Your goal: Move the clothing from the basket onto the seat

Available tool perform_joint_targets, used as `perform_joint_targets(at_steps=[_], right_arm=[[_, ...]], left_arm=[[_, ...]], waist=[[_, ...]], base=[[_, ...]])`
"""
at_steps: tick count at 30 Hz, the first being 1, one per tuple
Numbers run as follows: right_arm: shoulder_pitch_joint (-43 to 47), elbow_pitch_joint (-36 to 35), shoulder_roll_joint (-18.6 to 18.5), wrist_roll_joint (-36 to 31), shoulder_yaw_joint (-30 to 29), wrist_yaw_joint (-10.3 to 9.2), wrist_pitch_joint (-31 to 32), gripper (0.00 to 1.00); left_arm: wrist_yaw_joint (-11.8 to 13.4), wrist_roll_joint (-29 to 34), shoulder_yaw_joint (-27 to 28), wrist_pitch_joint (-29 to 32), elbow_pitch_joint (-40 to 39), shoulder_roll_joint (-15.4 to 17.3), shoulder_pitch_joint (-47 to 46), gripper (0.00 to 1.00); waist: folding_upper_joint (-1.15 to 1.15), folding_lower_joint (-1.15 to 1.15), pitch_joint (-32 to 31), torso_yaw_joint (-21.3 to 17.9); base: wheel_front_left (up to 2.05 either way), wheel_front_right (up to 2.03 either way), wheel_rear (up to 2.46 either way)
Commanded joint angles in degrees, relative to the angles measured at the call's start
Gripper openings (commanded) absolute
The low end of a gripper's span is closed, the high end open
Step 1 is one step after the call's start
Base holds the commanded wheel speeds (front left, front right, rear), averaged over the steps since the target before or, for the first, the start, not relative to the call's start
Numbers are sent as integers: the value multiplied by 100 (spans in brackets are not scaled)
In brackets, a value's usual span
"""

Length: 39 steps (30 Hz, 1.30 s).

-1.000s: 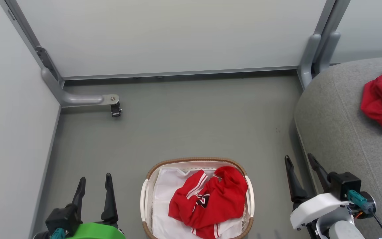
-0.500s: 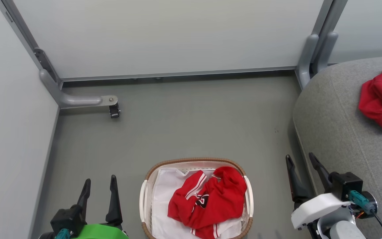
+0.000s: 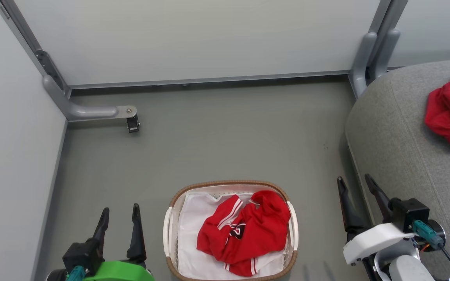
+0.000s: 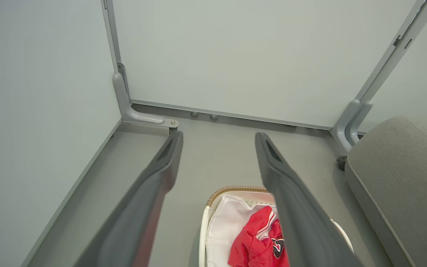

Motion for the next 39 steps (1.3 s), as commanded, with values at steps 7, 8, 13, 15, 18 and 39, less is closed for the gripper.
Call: perform_joint_targets(at_steps=[7,8,13,15,18,39], right_arm=[[-338,-399,-25,-255,-129,-7,-11,100],[-386,-471,-26,-274,-166,-8,-11,100],[-737,-869,-25,-386,-339,-8,-11,100],[-876,-1004,-23,-390,-385,-7,-11,100],[-1070,-1174,-23,-381,-422,-8,-11,100],[-1979,-1699,-20,210,-135,-8,-11,100]], left_arm=[[-150,308,-305,-5,42,6,-642,100],[-167,360,-347,-5,54,6,-749,100],[-267,595,-647,-3,301,7,-1485,100],[-312,693,-814,-4,546,8,-1800,100],[-389,874,-1074,35,1023,13,-2261,100],[-387,1614,-2078,301,4211,266,-4390,100]], waist=[[0,0,607,-190],[0,0,702,-218],[0,0,1385,-463],[0,0,1673,-573],[0,0,2093,-731],[0,0,4360,-1638]], base=[[0,0,0],[0,0,0],[0,0,0],[0,0,0],[0,0,0],[0,0,0]])
